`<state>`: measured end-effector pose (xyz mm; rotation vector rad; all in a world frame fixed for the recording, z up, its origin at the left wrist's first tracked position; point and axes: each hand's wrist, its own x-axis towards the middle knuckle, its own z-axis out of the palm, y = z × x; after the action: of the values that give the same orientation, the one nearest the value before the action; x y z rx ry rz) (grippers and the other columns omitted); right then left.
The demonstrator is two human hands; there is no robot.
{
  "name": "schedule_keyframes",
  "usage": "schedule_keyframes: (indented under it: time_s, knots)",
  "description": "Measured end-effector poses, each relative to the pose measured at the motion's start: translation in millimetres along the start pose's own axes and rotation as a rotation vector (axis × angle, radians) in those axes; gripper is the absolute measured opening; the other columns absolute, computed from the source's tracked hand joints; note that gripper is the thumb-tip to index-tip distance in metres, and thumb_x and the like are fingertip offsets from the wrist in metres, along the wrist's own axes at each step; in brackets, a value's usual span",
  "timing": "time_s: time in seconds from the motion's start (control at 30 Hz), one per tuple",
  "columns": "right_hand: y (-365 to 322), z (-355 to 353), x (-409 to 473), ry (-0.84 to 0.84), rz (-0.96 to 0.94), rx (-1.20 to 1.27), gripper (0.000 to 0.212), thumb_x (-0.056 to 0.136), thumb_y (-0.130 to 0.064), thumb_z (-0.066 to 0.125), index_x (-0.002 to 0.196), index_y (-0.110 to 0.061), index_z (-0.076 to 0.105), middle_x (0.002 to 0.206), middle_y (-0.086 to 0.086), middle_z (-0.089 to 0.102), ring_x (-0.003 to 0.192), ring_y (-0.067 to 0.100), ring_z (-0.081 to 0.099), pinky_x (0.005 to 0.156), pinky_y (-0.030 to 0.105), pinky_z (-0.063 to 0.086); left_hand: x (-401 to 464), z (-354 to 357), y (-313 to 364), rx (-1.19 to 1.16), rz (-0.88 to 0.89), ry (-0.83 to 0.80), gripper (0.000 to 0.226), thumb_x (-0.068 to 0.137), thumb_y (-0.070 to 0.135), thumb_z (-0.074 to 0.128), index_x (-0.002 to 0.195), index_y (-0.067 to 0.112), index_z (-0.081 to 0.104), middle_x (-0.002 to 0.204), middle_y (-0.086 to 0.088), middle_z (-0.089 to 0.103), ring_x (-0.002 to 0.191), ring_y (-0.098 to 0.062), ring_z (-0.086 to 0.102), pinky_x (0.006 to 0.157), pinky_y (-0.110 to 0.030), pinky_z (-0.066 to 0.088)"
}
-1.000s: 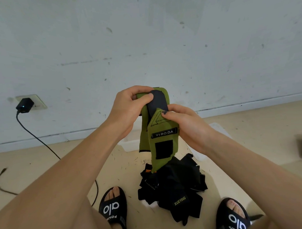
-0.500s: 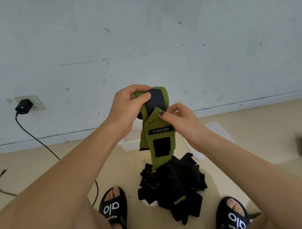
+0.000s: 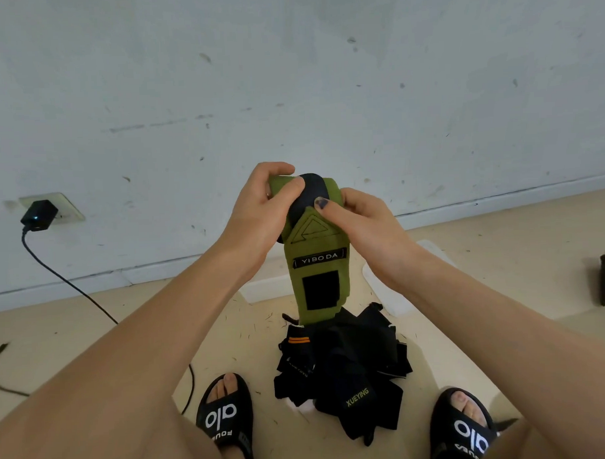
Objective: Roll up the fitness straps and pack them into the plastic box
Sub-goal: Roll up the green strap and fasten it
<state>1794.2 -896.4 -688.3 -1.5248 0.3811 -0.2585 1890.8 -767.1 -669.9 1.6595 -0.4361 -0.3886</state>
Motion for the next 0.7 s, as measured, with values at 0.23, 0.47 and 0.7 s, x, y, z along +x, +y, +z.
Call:
schedule_keyframes:
  time_s: [0.23, 0.47, 0.7]
  knots:
    - [0.5, 6.9, -1.5, -0.044, 0.065, 0.089, 0.033, 0.108, -0.033, 0.053, 0.12, -0.007, 0.068, 0.112, 0.013, 0.076, 0.099, 0.022, 0.075, 0.089, 0.037, 0.061, 0.2, 11.5, -2.1, 0.021, 0.057, 0.056, 0.024, 0.104, 0.02, 0.052, 0.125, 0.03, 0.06, 0.115, 0.005, 0.068, 0.105, -0.011, 0.068, 0.092, -0.039, 0.06]
    - [-6.0, 2.9, -1.1, -0.048, 0.041, 0.133, 0.027, 0.107, -0.025, 0.054, 0.118, -0.005, 0.069, 0.102, 0.01, 0.076, 0.091, 0.02, 0.074, 0.079, 0.033, 0.06, 1.0, 13.2, 1.0, -0.064, -0.012, 0.091, 0.012, 0.104, 0.029, 0.055, 0.109, 0.023, 0.065, 0.105, 0.003, 0.07, 0.091, -0.012, 0.069, 0.075, -0.03, 0.058]
    - [-1.9, 11.5, 0.6, -0.06, 0.121, 0.104, 0.031, 0.105, -0.036, 0.055, 0.117, -0.012, 0.072, 0.107, 0.01, 0.078, 0.097, 0.022, 0.075, 0.084, 0.035, 0.059, -3.1, 9.7, 3.1, -0.139, -0.015, 0.072, 0.009, 0.094, 0.012, 0.067, 0.099, 0.019, 0.064, 0.102, -0.009, 0.069, 0.086, -0.021, 0.071, 0.066, -0.032, 0.06]
